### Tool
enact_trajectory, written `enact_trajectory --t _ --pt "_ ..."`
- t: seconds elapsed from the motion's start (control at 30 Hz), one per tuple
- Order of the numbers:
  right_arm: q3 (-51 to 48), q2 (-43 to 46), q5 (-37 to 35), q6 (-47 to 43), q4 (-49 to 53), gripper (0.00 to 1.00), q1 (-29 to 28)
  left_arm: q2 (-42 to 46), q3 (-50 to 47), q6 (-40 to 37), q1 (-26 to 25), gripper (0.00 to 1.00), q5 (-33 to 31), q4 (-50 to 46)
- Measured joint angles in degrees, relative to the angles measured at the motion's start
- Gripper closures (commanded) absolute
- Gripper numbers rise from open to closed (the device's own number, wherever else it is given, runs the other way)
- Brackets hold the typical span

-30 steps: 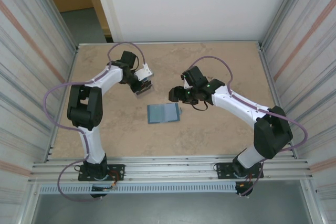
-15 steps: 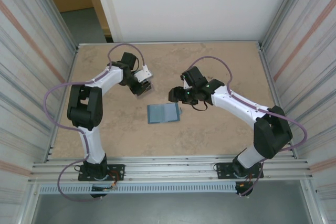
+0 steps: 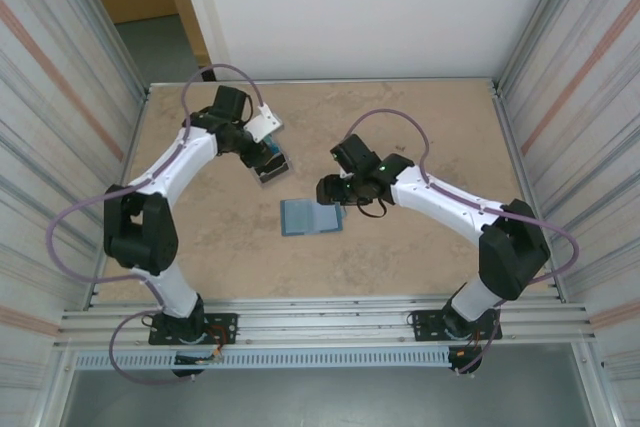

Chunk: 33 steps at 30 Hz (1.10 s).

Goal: Take the credit cards out of the card holder

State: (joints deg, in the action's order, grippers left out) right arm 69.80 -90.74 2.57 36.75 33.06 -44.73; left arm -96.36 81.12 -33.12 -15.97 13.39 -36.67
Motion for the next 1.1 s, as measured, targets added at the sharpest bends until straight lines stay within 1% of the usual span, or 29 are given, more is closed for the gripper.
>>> enact_trajectory --t 0.1,0.17,0.23,0.43,0.6,0.73,0.9,1.1 --pt "1.27 -1.22 -2.69 -0.55 1.53 0.40 -2.49 6.08 -3.69 3.93 0.00 0.30 -0.33 3.50" --pt "2.40 -2.29 -4.15 -1.29 2.49 0.41 -4.07 10.49 -6.84 7.08 -0.17 0.18 -1.11 6.27" --pt "3.74 -3.69 -5.44 -1.73 3.48 0.41 -5.62 15.06 -10.01 10.80 -0.55 0.03 -2.75 8.90" --pt "7.80 -9.25 -8.44 -3.06 5.88 0.41 -9.01 23.85 -16.04 21.84 -2.45 0.01 -10.80 12.90" --pt "10.51 -13.51 -9.33 -4.09 7.39 0.41 -10.93 29.22 -21.62 30.51 -2.43 0.01 -16.22 12.74" --pt "12.83 -16.68 -10.19 -4.50 8.24 0.41 -12.02 33.62 -26.12 36.37 -2.43 0.01 -19.08 12.48" --pt "16.74 -20.70 -11.63 -5.46 10.27 0.41 -13.27 37.66 -30.12 41.75 -2.43 0.01 -22.58 12.28" --pt "21.77 -25.64 -13.55 -6.91 12.44 0.42 -15.67 39.41 -32.48 46.38 -2.43 0.01 -27.26 10.29"
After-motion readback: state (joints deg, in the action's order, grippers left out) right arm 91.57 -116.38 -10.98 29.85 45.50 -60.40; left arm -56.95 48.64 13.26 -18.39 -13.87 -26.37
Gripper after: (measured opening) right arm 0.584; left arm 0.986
